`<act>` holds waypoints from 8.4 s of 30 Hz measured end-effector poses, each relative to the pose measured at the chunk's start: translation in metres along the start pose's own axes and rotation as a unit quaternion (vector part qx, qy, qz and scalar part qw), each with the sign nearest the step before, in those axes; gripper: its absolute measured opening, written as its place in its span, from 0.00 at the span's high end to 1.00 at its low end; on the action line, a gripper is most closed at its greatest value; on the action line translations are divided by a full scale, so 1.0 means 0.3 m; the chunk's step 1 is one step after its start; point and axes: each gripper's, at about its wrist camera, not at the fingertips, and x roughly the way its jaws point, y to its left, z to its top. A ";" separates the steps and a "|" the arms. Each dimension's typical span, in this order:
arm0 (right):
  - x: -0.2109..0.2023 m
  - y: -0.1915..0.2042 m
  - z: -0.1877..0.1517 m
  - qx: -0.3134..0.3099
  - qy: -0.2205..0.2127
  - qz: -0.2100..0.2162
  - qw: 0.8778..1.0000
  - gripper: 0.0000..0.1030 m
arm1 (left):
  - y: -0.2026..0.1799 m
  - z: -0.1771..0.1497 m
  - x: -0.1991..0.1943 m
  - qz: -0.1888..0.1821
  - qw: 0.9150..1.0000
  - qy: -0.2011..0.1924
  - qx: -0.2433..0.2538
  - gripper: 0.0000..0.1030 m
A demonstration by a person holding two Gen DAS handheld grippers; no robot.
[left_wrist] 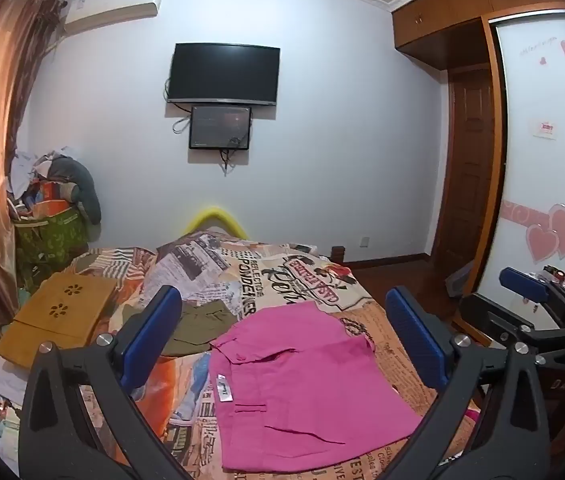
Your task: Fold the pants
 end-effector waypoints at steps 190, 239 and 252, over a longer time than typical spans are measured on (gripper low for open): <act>1.028 -0.507 -0.345 -0.004 0.349 0.029 0.937 0.73 | 0.378 -0.343 1.297 -0.041 0.935 0.352 0.004 0.55; 1.285 -0.508 0.045 0.007 0.201 0.055 0.978 0.97 | 0.417 -0.101 1.461 -0.018 0.959 0.283 0.019 0.88; 0.851 -0.474 0.079 0.028 0.192 0.070 0.978 0.97 | 0.287 -0.074 1.080 -0.034 0.958 0.275 0.071 0.88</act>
